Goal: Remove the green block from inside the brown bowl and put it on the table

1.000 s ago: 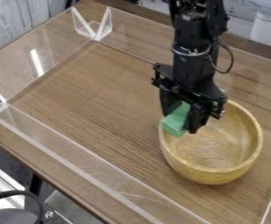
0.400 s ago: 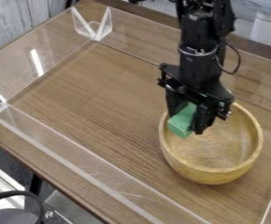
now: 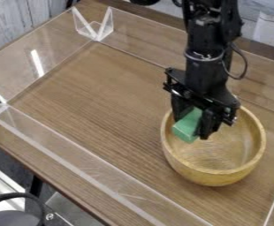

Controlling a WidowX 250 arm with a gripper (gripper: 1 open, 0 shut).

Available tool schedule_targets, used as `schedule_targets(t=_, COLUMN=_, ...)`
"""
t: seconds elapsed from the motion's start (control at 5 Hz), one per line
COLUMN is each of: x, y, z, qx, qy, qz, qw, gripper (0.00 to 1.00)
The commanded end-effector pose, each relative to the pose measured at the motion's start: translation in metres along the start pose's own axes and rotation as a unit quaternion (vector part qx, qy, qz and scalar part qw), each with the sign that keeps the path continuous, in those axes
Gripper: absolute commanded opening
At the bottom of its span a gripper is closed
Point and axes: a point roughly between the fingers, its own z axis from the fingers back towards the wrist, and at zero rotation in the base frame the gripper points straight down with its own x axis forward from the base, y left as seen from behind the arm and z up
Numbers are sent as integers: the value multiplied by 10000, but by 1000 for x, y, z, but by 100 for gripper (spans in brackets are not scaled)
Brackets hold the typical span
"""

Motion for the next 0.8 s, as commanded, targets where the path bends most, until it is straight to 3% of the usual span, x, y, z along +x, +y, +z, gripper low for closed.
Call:
schedule_targets(t=0.0, x=14, y=-2, z=13, qx=6, qy=-313, qz=-54, qw=9995, gripper=0)
schedule_targets(t=0.4, x=15, y=-3, z=9, qx=-6, qy=-258, qz=-62, qw=9996, gripper=0)
schedule_targets(t=0.6, x=14, y=6, z=17, qx=33, qy=-310, qz=39, qw=9995, gripper=0)
